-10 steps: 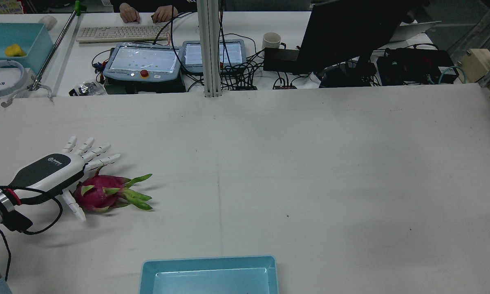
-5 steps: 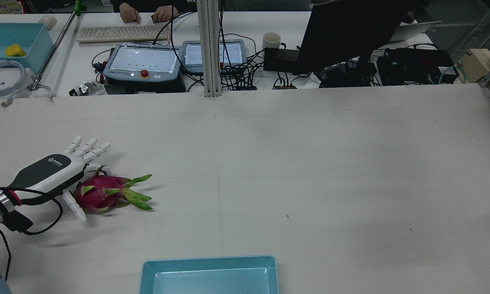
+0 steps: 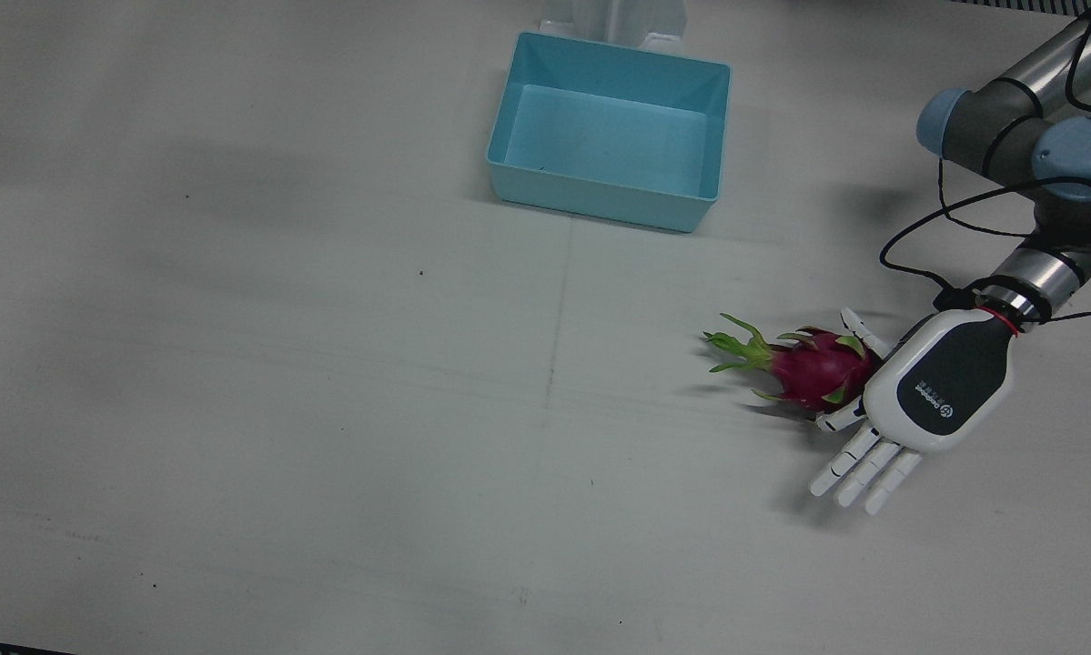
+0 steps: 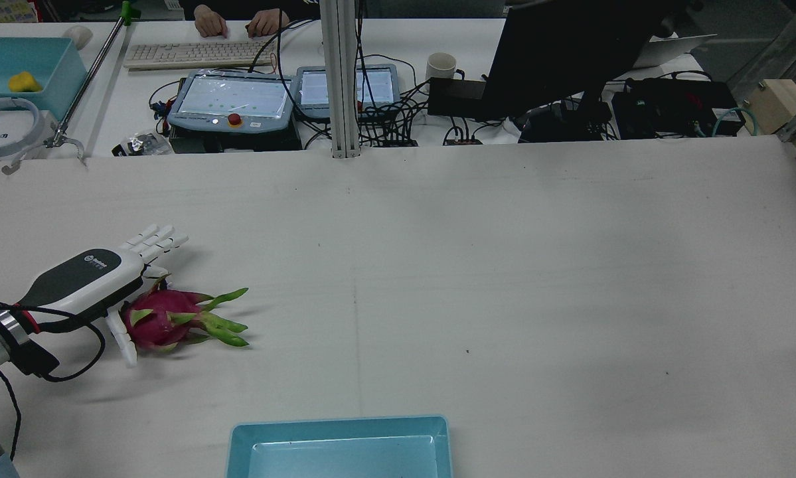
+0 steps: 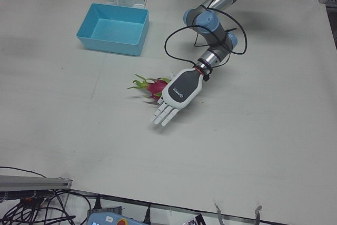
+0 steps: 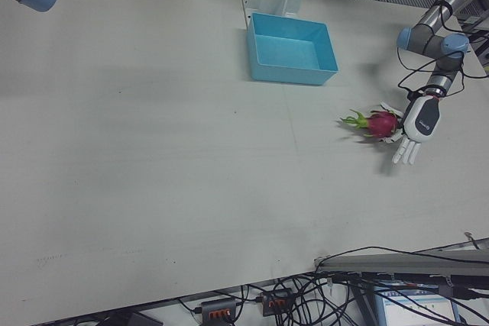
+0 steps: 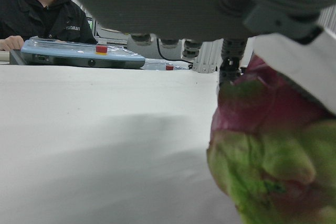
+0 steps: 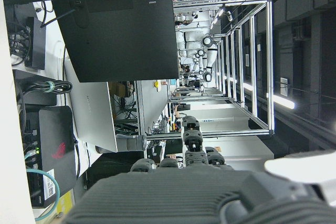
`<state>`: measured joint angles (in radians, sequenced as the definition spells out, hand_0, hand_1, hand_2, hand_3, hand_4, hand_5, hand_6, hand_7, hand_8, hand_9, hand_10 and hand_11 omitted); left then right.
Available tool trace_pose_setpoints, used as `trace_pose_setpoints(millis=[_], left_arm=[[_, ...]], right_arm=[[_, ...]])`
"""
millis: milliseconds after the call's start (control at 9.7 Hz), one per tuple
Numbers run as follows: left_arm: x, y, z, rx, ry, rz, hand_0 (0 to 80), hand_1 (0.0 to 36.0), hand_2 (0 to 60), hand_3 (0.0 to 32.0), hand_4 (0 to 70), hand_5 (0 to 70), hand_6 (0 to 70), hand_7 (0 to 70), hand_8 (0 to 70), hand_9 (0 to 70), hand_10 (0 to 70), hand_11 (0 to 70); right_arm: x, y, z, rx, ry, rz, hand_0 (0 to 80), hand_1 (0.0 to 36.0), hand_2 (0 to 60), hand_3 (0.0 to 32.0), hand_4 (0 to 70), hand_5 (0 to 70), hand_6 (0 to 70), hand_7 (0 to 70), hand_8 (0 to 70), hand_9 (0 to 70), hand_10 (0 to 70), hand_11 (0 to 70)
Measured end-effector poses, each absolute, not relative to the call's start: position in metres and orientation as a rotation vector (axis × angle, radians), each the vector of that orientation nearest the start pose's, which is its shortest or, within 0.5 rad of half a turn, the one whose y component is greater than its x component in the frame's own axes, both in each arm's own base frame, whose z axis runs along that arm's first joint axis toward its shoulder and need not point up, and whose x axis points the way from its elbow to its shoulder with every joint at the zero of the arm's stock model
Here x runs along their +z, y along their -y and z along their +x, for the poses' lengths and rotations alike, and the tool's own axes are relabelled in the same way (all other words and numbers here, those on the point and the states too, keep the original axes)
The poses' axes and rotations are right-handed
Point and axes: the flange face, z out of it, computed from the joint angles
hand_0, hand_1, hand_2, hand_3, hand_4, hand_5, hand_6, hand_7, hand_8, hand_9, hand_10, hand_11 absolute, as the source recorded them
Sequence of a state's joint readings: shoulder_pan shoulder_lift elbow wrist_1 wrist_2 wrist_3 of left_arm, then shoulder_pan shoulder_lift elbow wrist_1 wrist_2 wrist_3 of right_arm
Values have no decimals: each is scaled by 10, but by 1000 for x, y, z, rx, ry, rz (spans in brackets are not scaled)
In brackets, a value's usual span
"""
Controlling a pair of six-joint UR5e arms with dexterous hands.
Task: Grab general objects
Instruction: 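Lift the dragon fruit and carry it toward the blue tray, then lower the dragon fruit into the blue tray and open the left hand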
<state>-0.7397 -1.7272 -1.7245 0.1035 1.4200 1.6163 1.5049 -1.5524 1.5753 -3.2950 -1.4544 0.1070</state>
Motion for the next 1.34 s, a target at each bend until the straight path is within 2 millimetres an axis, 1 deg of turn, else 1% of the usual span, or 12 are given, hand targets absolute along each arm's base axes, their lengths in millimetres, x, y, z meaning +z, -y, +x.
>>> trace_pose_setpoints(millis=[103,206,309,412,515,619,722,928,1031,1134,1237,1340], left_arm=[[525,482,310,-627,-1655,795,471,275,600,0,586,662,20,117,11,9,0,0],[503,479,308,-624,-1683,780,457,297,600,0,603,654,20,122,15,10,0,0],[473,478,310,-616,-1715,742,457,314,600,0,644,667,31,137,6,13,0,0],[435,481,318,-592,-1743,694,454,292,600,0,636,647,27,140,11,14,0,0],[392,483,333,-528,-1778,621,451,242,600,0,569,610,14,124,9,10,0,0],[351,483,346,-468,-1815,539,463,230,600,0,565,603,25,139,0,13,0,0],[312,480,360,-425,-1837,469,478,257,600,0,589,610,32,168,0,19,0,0],[241,447,398,-345,-1854,340,477,254,600,0,583,605,25,169,0,19,0,0],[218,423,418,-307,-1852,283,477,228,600,0,590,603,19,165,0,19,0,0],[204,400,435,-273,-1848,233,477,211,546,0,594,605,18,163,0,18,0,0],[197,380,449,-246,-1842,193,479,212,546,0,612,612,21,167,0,19,0,0],[195,368,457,-231,-1835,169,480,211,542,0,615,617,21,166,0,19,0,0]], right_arm=[[690,494,113,-2278,-2005,40,0,0,0,0,0,0,0,0,0,0,0,0],[690,494,113,-2278,-2005,39,0,0,0,0,0,0,0,0,0,0,0,0],[690,494,113,-2278,-2005,39,0,0,0,0,0,0,0,0,0,0,0,0],[690,494,113,-2278,-2006,38,0,0,0,0,0,0,0,0,0,0,0,0],[690,494,113,-2277,-2007,38,0,0,0,0,0,0,0,0,0,0,0,0],[690,494,113,-2278,-2007,38,0,0,0,0,0,0,0,0,0,0,0,0],[690,494,113,-2278,-2007,38,0,0,0,0,0,0,0,0,0,0,0,0],[689,494,113,-2277,-2007,38,0,0,0,0,0,0,0,0,0,0,0,0],[689,494,113,-2277,-2007,38,0,0,0,0,0,0,0,0,0,0,0,0],[689,494,113,-2277,-2007,38,0,0,0,0,0,0,0,0,0,0,0,0],[689,494,113,-2277,-2007,39,0,0,0,0,0,0,0,0,0,0,0,0],[689,494,113,-2276,-2007,39,0,0,0,0,0,0,0,0,0,0,0,0]])
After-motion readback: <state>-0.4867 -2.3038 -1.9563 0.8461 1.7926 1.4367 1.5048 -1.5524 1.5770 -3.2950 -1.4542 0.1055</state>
